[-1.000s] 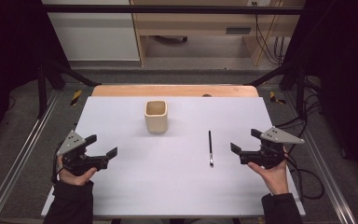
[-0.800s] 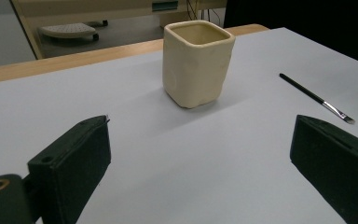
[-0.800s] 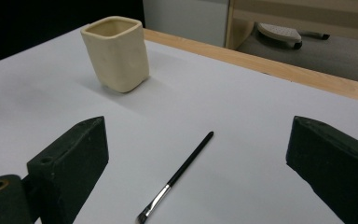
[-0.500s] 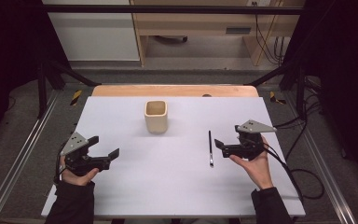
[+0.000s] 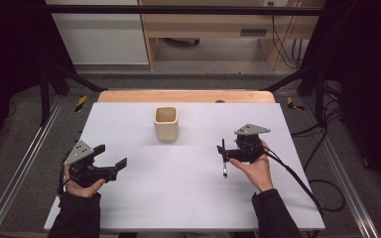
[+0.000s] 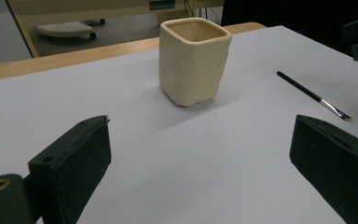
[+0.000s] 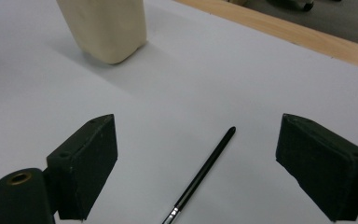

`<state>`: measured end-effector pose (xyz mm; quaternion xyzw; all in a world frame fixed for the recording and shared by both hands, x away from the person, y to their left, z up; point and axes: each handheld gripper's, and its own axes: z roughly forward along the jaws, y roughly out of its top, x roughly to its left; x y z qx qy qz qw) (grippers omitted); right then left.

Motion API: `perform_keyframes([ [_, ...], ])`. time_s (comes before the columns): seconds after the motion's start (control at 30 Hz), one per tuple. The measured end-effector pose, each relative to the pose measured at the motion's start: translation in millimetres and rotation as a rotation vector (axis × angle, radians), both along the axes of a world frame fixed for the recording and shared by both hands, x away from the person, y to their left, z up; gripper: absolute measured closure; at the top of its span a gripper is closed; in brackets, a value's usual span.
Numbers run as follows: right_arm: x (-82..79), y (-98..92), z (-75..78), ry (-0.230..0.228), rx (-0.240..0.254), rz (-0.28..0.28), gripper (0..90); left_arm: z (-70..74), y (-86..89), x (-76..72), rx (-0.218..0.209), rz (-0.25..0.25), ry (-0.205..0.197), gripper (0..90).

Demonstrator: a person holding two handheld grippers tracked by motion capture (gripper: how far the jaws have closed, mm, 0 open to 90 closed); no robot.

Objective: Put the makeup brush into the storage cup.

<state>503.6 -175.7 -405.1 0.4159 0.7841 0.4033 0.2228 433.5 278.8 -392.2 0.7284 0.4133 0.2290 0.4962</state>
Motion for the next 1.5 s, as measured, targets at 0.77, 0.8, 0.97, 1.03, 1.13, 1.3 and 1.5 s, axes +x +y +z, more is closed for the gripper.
perform_keyframes([
  [0.77, 22.7, 18.8, -44.9, 0.166, -0.139, -0.032, 39.5, -1.3, -1.2, 0.9, 0.001, -0.005, 0.003, 5.3],
  [0.8, 23.5, 19.0, -46.4, 0.176, -0.144, -0.029, 41.7, -1.3, -1.2, 0.9, 0.001, -0.005, 0.003, 5.3],
  [0.97, 27.5, 19.8, -52.3, 0.211, -0.167, -0.044, 50.5, -1.9, -1.2, 1.4, 0.003, -0.009, 0.005, 5.4],
  [1.03, 28.6, 19.9, -53.6, 0.223, -0.166, -0.047, 53.4, -2.0, -1.1, 1.5, 0.004, -0.009, 0.006, 5.4],
  [1.13, 29.5, 20.2, -54.9, 0.248, -0.163, -0.047, 58.4, -1.8, -0.9, 1.3, 0.003, -0.008, 0.005, 5.4],
  [1.3, 30.3, 21.0, -57.9, 0.264, -0.174, -0.052, 65.2, -1.7, -0.9, 1.1, 0.002, -0.009, 0.004, 5.5],
  [1.5, 30.9, 20.9, -60.2, 0.28, -0.174, -0.05, 72.8, -1.5, -1.3, 1.0, 0.004, -0.01, 0.004, 5.5],
])
